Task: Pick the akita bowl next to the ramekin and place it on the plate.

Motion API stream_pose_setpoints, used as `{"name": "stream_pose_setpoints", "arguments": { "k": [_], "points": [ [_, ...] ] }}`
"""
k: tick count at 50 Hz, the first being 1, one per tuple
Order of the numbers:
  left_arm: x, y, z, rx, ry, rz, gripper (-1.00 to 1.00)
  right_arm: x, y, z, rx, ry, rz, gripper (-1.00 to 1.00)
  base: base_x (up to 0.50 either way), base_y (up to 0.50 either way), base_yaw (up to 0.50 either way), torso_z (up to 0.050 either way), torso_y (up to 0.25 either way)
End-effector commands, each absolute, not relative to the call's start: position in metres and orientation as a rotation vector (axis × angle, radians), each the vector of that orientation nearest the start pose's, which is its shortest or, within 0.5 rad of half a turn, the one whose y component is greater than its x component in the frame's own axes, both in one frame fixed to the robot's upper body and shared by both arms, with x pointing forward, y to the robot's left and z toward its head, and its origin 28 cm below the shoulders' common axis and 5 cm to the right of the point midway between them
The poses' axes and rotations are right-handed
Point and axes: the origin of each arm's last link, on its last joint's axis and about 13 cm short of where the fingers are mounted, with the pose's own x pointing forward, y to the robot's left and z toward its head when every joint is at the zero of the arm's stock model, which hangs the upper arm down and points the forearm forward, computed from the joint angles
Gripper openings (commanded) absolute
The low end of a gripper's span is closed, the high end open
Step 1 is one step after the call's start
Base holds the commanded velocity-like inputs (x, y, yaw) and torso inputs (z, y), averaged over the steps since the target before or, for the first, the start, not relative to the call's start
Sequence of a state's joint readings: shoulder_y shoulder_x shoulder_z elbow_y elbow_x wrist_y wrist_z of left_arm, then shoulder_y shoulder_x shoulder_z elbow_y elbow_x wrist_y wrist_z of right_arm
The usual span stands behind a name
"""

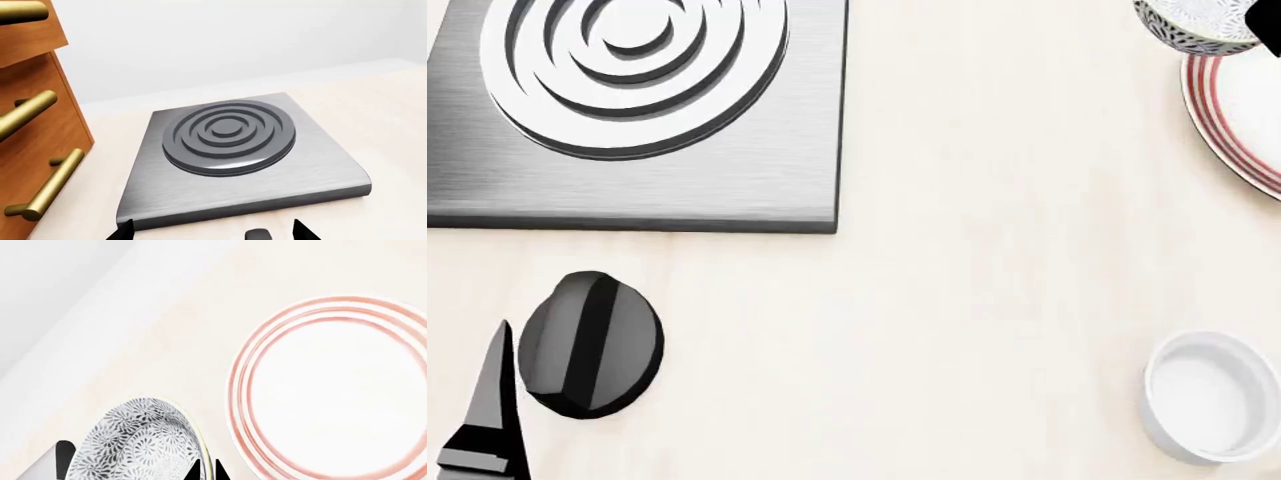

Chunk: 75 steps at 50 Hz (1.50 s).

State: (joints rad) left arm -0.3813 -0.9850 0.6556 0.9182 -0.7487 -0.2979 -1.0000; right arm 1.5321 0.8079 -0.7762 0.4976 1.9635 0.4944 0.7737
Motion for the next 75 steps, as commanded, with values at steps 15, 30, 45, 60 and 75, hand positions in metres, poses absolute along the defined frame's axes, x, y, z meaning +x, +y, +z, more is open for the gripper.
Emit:
{"name": "stream_pose_setpoints", "arguments": {
  "k": [15,30,45,60,75],
  "points": [
    [0.156,0.222,0.182,0.148,-0.284,-0.03,1.0,0.339,-0.242,0.362,0.72,0.169,-0.297,-1.0,0.0,0.0,0.0,0.0,0.001],
    [0.155,0.222,0.182,0.158,-0.283,-0.029,1.0,0.353,-0.253,0.351,0.709,0.206,-0.361,-1.0,0.0,0.0,0.0,0.0,0.001],
    [0.154,0.223,0.184,0.163,-0.287,-0.025,1.0,0.367,-0.261,0.347,0.725,0.207,-0.404,-1.0,0.0,0.0,0.0,0.0,0.0],
    [0.154,0.225,0.186,0.156,-0.297,-0.02,1.0,0.376,-0.27,0.349,0.731,0.194,-0.46,-1.0,0.0,0.0,0.0,0.001,0.001],
    [0.155,0.226,0.184,0.157,-0.292,-0.013,1.0,0.375,-0.278,0.344,0.718,0.188,-0.486,-1.0,0.0,0.0,0.0,0.0,0.001]
  ]
}}
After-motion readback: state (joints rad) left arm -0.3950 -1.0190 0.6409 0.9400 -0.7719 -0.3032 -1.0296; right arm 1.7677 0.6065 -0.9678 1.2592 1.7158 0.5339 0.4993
